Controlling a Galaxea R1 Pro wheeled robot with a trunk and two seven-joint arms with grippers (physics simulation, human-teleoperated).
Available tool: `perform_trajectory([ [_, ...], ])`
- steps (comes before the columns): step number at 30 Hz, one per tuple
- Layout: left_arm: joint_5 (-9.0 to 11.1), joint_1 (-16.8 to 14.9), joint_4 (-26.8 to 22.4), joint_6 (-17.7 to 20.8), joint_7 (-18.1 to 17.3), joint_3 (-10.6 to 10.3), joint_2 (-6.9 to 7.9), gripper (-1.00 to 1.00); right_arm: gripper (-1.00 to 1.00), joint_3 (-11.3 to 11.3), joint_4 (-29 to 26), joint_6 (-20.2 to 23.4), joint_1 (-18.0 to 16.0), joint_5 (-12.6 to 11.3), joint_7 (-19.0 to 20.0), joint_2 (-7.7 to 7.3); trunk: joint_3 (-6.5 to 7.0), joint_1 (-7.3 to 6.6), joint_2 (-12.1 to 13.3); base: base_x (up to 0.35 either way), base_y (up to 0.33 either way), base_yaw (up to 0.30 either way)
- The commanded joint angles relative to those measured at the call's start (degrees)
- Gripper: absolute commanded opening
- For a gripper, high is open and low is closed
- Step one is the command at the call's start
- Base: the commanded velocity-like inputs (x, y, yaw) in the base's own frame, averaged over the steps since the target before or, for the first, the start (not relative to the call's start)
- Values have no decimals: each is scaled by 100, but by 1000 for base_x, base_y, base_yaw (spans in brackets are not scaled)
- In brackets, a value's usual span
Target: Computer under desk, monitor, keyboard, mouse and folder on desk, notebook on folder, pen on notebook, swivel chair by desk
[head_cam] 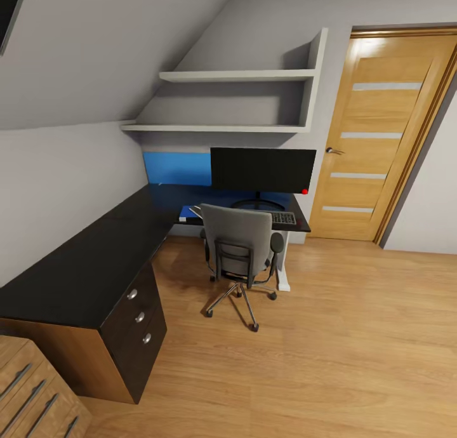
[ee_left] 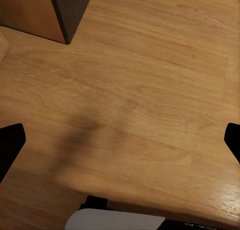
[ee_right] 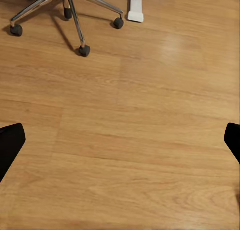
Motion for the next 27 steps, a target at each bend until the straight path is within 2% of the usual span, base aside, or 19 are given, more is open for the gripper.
perform_trajectory([
  [1,-10,-3,2,-13,-30,47,-1,100,100,51,10,-22,-5,-56,-2,4,-6,0,-4,0,0,0],
  [27,-10,-3,2,-13,-29,41,-3,100,100,51,9,-22,-6,-56,-2,5,-6,0,-4,0,0,0],
])
